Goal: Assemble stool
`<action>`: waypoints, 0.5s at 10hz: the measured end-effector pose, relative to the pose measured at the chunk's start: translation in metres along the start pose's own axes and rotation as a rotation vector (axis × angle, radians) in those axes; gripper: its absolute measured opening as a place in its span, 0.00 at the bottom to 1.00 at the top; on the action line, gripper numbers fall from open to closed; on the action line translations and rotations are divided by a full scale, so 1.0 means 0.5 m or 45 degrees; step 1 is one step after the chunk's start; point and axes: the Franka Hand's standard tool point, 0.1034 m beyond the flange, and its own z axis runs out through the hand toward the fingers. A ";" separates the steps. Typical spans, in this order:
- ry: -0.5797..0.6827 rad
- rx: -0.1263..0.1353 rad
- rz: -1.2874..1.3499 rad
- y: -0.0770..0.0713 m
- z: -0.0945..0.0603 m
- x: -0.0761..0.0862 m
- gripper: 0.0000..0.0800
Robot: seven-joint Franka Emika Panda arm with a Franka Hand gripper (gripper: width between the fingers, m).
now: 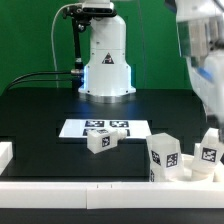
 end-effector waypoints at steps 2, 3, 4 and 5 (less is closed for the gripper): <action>0.002 -0.002 -0.113 0.001 0.003 0.002 0.81; 0.003 -0.002 -0.229 0.001 0.003 0.002 0.81; 0.008 -0.008 -0.362 0.002 0.003 0.002 0.81; 0.030 -0.035 -0.584 0.005 0.003 -0.001 0.81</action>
Offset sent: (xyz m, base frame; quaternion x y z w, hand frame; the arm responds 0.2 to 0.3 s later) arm 0.0000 0.0000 0.0000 0.0000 0.0000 -0.1938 0.9810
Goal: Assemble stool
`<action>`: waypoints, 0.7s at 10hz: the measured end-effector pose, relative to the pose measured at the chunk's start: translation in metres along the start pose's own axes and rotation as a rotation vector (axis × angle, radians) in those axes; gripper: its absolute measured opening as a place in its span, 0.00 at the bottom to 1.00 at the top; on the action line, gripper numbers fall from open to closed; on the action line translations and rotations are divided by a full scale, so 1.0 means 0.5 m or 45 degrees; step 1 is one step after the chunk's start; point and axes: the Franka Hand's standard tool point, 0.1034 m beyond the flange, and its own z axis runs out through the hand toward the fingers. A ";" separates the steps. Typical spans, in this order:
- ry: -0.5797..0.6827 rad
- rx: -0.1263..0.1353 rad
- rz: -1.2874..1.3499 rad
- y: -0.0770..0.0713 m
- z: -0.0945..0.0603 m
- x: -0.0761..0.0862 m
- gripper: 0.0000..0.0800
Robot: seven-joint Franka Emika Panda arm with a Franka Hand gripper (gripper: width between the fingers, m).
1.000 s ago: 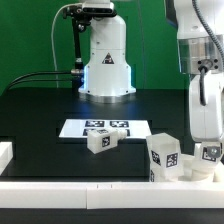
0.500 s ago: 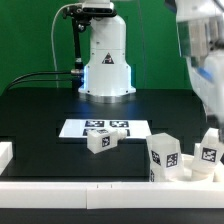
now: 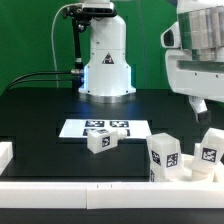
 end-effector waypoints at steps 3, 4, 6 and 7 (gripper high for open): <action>0.042 -0.024 -0.654 -0.006 0.003 0.001 0.81; 0.046 -0.032 -0.765 -0.005 0.003 0.002 0.81; 0.047 -0.038 -0.906 -0.003 0.003 0.006 0.81; 0.048 -0.042 -0.974 -0.002 0.003 0.008 0.81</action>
Offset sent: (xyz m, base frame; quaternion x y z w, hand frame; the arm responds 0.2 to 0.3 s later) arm -0.0070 0.0054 0.0012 -0.0234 0.0036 -0.2919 0.9562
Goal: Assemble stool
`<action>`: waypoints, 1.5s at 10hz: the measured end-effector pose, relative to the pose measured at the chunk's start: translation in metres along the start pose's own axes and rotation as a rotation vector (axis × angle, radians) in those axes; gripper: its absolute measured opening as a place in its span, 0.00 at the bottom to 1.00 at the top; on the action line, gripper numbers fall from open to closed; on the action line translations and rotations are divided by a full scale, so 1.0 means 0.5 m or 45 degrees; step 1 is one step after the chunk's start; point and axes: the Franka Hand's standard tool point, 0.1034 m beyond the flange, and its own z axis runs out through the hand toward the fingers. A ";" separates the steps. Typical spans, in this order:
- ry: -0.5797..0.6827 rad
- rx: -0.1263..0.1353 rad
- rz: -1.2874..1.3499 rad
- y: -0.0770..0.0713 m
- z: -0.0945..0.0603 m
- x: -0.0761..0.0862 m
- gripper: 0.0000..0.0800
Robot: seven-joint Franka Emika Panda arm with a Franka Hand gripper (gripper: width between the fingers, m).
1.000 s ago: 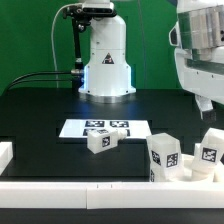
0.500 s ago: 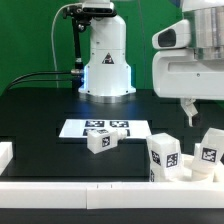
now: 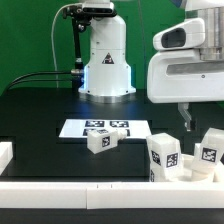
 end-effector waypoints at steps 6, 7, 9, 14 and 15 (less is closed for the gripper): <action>-0.048 -0.055 -0.927 0.006 -0.003 0.001 0.81; -0.049 -0.062 -0.965 0.011 -0.003 0.003 0.81; -0.059 -0.089 -1.156 0.018 -0.003 0.006 0.81; -0.130 -0.156 -1.706 0.029 0.023 -0.005 0.81; -0.137 -0.158 -1.708 0.026 0.043 -0.009 0.81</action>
Offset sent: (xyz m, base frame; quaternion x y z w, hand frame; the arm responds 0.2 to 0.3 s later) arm 0.0056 0.0260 0.0031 0.0600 -0.0738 -0.3894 0.9161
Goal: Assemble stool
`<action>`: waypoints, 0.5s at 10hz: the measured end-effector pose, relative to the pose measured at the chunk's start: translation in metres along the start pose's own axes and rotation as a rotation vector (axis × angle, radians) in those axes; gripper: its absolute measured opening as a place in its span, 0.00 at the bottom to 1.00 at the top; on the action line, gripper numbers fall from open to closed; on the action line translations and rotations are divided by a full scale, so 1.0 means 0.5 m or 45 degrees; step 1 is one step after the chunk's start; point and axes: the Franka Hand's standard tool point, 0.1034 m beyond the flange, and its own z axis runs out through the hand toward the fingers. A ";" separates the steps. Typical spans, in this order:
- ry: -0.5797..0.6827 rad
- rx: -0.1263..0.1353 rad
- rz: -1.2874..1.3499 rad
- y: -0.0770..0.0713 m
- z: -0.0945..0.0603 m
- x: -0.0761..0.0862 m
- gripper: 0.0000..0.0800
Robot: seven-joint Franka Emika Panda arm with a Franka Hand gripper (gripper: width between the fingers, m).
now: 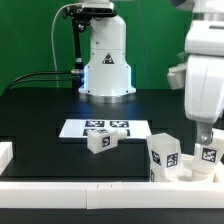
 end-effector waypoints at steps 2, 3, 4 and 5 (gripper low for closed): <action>0.005 -0.004 0.063 -0.005 0.024 0.012 0.81; 0.015 -0.016 0.104 -0.003 0.025 0.013 0.81; 0.014 -0.016 0.119 -0.002 0.025 0.011 0.80; 0.013 -0.016 0.120 -0.001 0.025 0.009 0.80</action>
Offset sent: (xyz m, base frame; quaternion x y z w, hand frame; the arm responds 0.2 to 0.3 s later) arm 0.0000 0.0000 0.0000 0.0000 0.0000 0.0650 0.9979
